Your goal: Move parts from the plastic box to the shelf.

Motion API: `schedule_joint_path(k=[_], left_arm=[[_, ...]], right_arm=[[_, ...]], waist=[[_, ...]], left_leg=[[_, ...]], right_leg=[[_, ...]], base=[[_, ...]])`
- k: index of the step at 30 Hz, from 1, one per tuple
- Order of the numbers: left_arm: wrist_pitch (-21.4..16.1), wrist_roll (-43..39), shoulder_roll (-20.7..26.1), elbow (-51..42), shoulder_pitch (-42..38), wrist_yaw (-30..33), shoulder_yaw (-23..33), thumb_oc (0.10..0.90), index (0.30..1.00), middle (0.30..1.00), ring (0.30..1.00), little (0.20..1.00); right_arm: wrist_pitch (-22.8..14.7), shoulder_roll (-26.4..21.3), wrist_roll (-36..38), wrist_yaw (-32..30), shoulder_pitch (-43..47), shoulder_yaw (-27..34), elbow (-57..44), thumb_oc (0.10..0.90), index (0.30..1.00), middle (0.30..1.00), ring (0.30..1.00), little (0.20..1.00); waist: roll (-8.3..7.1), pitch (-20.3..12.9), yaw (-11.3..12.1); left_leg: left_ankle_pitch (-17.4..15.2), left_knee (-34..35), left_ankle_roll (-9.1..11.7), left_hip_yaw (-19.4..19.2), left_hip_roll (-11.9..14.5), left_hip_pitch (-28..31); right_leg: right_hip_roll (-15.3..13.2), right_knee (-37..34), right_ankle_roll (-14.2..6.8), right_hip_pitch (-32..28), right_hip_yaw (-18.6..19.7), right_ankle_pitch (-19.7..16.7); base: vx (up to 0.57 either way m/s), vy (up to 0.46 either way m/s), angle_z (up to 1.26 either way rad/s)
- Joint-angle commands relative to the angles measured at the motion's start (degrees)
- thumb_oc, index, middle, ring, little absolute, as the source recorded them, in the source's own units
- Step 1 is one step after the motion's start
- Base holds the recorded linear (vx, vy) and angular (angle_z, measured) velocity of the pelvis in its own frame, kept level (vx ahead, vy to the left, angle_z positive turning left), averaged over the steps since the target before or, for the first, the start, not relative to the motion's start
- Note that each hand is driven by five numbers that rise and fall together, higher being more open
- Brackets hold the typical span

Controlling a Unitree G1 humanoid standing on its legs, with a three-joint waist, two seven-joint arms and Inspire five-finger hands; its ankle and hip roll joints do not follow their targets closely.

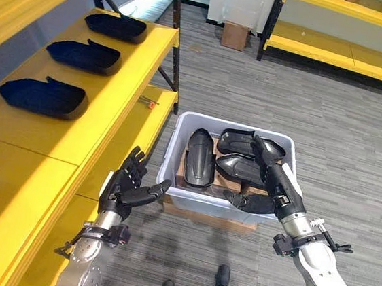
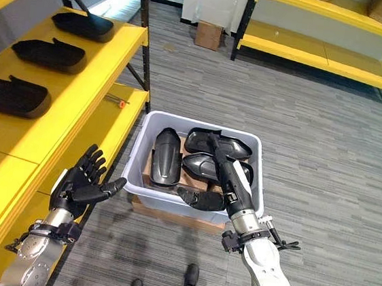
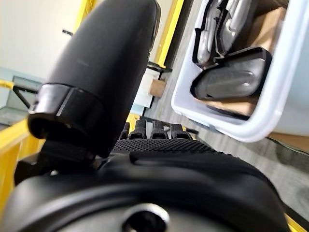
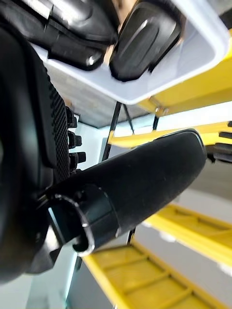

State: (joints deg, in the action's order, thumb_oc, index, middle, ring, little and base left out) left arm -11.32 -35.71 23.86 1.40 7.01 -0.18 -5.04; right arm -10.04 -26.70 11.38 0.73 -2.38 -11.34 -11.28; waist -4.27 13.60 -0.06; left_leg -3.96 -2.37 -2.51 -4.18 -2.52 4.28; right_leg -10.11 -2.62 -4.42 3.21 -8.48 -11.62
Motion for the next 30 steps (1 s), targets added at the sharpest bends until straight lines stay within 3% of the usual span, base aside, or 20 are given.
schedule_joint_path(k=[1,10,14,17,18,19,21,24,26,27,28,30], left_arm=[[-6.9,-1.2,-0.5,-7.0,-4.3,-1.2,-0.4,0.900,1.000,1.000,1.000,1.000],[-7.3,-1.0,-1.0,-8.4,-5.5,-1.6,-0.9,0.900,1.000,1.000,1.000,1.000],[-7.2,-1.0,-1.2,-8.9,-5.1,-1.8,-0.8,0.900,1.000,1.000,1.000,1.000],[-7.2,-1.1,-1.4,-8.9,-4.8,-1.7,-0.5,0.900,1.000,1.000,1.000,1.000],[-7.2,-1.4,-1.3,-8.7,-4.7,-1.7,-0.6,0.900,1.000,1.000,1.000,1.000],[-7.2,-1.2,-1.3,-8.7,-4.9,-1.1,-0.8,0.900,1.000,1.000,1.000,1.000],[-7.0,-1.6,-1.5,-8.7,-4.8,-0.9,-0.9,0.900,1.000,1.000,1.000,1.000],[-6.8,-2.3,-1.9,-8.8,-4.3,-1.0,-0.9,0.900,1.000,1.000,1.000,1.000],[-6.8,-2.4,-1.8,-8.7,-4.0,-1.5,-1.2,0.900,1.000,1.000,1.000,1.000],[-6.8,-2.3,-1.7,-8.4,-4.0,-1.6,-1.4,0.900,1.000,1.000,1.000,1.000],[-6.9,-2.0,-1.6,-8.2,-4.4,-1.5,-1.8,0.900,1.000,1.000,1.000,1.000],[-7.0,-1.8,-1.5,-7.6,-4.9,-1.5,-2.5,0.900,1.000,1.000,1.000,1.000]], right_arm=[[-7.3,-2.7,1.3,-1.8,2.8,4.2,-5.8,0.900,1.000,1.000,1.000,1.000],[-8.8,-3.6,2.5,-1.2,2.7,6.1,-10.2,0.900,1.000,1.000,1.000,1.000],[-9.2,-3.7,4.0,-1.0,3.2,5.7,-10.7,0.900,1.000,1.000,1.000,1.000],[-9.3,-3.1,4.8,-1.3,3.7,5.0,-10.7,0.900,1.000,1.000,1.000,1.000],[-9.4,-3.1,5.3,-1.6,4.2,4.4,-10.9,0.900,1.000,1.000,1.000,1.000],[-9.5,-3.2,5.4,-2.0,4.7,4.1,-11.0,0.900,1.000,1.000,1.000,1.000],[-9.4,-3.1,5.4,-2.3,4.8,3.9,-11.0,0.900,1.000,1.000,1.000,1.000],[-9.6,-3.0,5.1,-3.0,4.8,4.2,-11.4,0.900,1.000,1.000,1.000,1.000],[-9.7,-3.1,5.2,-3.2,4.4,4.9,-11.2,0.900,1.000,1.000,1.000,1.000],[-9.8,-3.3,5.1,-3.2,4.1,5.1,-11.3,0.900,1.000,1.000,1.000,1.000],[-9.7,-3.6,4.8,-3.4,3.6,5.5,-11.3,0.900,1.000,1.000,1.000,1.000],[-9.2,-3.4,3.9,-3.2,2.7,5.4,-11.7,0.900,1.000,1.000,1.000,1.000]], waist=[[2.74,-7.0,-0.6],[3.14,-7.5,-1.9],[3.40,-7.7,-2.1],[2.77,-6.6,-1.6],[1.84,-5.0,-0.5],[1.37,-4.1,0.0],[1.16,-3.8,0.0],[0.83,-4.1,0.3],[1.25,-4.9,0.1],[1.66,-5.1,0.0],[2.08,-5.1,0.2],[2.96,-5.5,0.2]], left_leg=[[-2.0,3.5,4.3,3.5,8.1,3.9],[0.6,-0.9,6.6,3.1,11.7,4.4],[4.3,-6.0,7.6,3.6,13.0,3.6],[9.9,-18.8,7.7,5.2,13.2,-2.5],[12.2,-26.1,7.2,7.4,11.3,-6.6],[12.1,-29.3,6.9,9.2,9.5,-8.9],[11.6,-29.9,6.3,9.3,9.6,-10.8],[9.5,-21.7,6.2,9.2,11.7,-11.9],[9.2,-6.6,6.8,8.0,15.0,-10.2],[10.0,-2.2,7.3,7.4,15.8,-10.8],[12.1,1.4,8.2,6.9,16.0,-11.0],[11.2,2.8,8.4,6.3,15.8,-9.1]], right_leg=[[2.9,4.9,-1.5,1.3,-0.9,9.2],[6.6,7.2,1.0,0.4,0.3,12.5],[9.0,7.3,2.7,-0.5,1.9,13.7],[10.0,6.2,4.5,-2.1,2.7,14.3],[9.7,6.0,5.3,-3.2,3.2,14.3],[9.3,6.1,5.5,-3.2,3.6,14.3],[9.1,6.1,5.4,-3.3,3.4,14.6],[8.3,5.7,4.4,-3.8,3.6,15.0],[8.0,5.3,3.4,-4.4,3.8,15.6],[8.0,5.2,3.1,-4.8,3.6,15.9],[7.8,5.2,2.8,-5.5,3.7,16.3],[7.3,6.2,2.0,-6.2,4.6,17.5]], base=[[0.06,-0.137,0.05],[0.06,-0.123,-0.03],[0.07,-0.147,-0.17],[0.02,-0.163,-0.20],[-0.03,-0.154,-0.19],[-0.04,-0.085,-0.28],[0.00,-0.023,-0.38],[0.09,0.045,-0.03],[0.14,0.139,0.04],[0.13,0.169,-0.11],[0.13,0.230,0.07],[0.15,0.283,-0.18]])
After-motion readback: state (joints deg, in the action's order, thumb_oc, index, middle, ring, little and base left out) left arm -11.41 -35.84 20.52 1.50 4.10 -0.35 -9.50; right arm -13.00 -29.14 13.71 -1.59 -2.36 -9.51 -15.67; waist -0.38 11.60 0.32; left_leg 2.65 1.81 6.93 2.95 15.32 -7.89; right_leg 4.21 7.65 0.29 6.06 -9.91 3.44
